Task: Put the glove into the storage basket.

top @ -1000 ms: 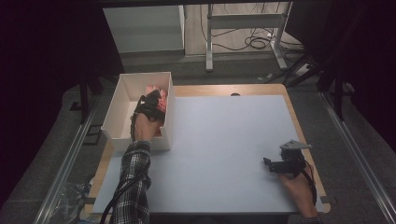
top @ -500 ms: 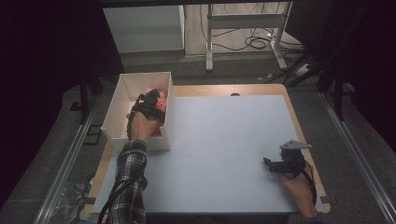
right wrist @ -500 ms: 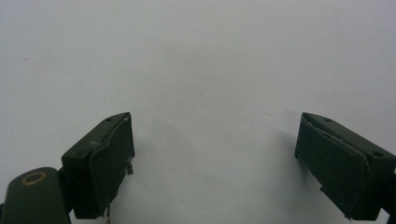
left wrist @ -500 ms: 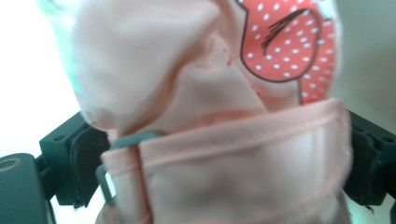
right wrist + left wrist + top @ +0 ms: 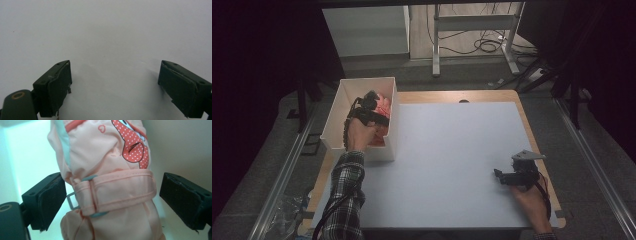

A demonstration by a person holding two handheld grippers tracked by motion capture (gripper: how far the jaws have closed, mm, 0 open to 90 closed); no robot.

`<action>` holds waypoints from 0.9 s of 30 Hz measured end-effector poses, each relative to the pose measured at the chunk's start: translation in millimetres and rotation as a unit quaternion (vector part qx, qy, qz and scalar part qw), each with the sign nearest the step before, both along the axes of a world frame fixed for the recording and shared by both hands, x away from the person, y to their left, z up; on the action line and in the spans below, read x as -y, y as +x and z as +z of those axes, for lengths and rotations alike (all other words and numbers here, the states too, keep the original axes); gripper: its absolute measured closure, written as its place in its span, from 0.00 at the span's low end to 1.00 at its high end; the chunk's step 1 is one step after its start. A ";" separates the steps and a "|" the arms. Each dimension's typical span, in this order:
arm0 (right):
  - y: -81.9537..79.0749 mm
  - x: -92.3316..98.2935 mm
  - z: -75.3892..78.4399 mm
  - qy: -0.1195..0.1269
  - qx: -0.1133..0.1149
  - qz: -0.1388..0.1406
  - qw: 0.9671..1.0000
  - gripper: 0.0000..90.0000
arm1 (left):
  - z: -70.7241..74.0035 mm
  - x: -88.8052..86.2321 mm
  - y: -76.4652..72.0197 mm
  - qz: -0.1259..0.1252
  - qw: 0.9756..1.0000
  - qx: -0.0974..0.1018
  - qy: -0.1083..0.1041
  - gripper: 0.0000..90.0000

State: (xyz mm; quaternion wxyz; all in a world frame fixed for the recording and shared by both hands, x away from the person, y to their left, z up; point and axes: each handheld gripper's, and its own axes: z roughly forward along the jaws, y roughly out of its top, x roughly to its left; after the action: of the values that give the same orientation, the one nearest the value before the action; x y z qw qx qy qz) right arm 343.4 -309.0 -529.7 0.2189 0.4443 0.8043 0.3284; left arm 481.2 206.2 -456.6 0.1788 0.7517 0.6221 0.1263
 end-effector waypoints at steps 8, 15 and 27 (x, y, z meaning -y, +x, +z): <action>-0.1 0.0 0.0 0.000 0.000 0.000 1.000 0.13 | 10.1 -5.2 -6.4 -0.002 1.000 0.019 -0.005 0.08; -0.1 -0.1 0.0 0.000 0.000 0.000 1.000 0.13 | 20.0 -10.4 -13.6 -0.004 0.999 0.044 -0.009 0.08; -0.2 -0.1 0.0 0.000 0.001 0.000 1.000 0.13 | 37.0 -14.6 -29.8 -0.019 0.996 0.087 -0.032 0.06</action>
State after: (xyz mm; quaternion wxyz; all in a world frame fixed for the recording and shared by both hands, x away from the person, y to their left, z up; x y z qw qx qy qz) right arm 343.2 -308.9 -529.7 0.2195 0.4444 0.8041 0.3283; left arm 451.4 220.7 -419.6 0.2587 0.7437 0.5933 0.1673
